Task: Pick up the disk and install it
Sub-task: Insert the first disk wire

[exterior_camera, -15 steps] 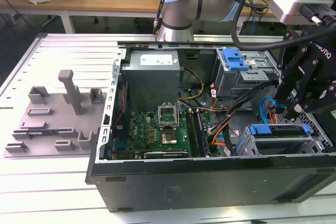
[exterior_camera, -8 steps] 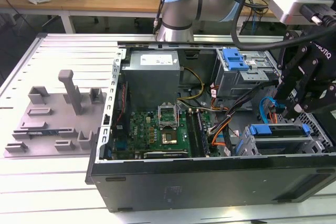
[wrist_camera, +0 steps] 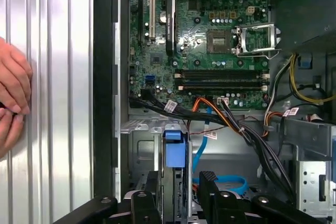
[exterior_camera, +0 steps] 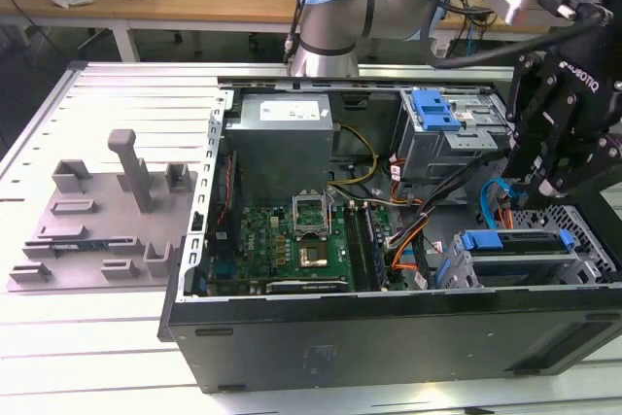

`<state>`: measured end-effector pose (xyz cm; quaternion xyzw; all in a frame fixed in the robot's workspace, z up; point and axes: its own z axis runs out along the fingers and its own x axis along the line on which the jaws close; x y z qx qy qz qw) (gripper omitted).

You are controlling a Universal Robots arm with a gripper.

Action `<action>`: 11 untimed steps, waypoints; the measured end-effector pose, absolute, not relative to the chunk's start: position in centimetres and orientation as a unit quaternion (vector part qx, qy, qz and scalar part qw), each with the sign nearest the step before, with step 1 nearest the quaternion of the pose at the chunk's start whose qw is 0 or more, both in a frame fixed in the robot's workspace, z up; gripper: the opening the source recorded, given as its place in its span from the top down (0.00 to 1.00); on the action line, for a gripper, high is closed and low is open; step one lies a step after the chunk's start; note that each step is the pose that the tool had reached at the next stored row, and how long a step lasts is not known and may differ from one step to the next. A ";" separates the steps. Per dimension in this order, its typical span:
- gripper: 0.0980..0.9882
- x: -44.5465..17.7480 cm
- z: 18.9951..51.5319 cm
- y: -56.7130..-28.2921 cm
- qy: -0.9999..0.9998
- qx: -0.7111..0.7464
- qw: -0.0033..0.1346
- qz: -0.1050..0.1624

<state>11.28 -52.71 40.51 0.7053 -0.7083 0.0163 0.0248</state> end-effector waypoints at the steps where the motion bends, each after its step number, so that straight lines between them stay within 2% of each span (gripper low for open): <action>1: 0.61 11.3 40.5 -52.0 -0.708 0.705 0.029 0.021; 3: 0.61 11.4 40.5 -50.3 -0.708 0.705 0.033 0.025; 11: 0.61 12.3 40.4 -48.0 -0.700 0.713 0.033 0.025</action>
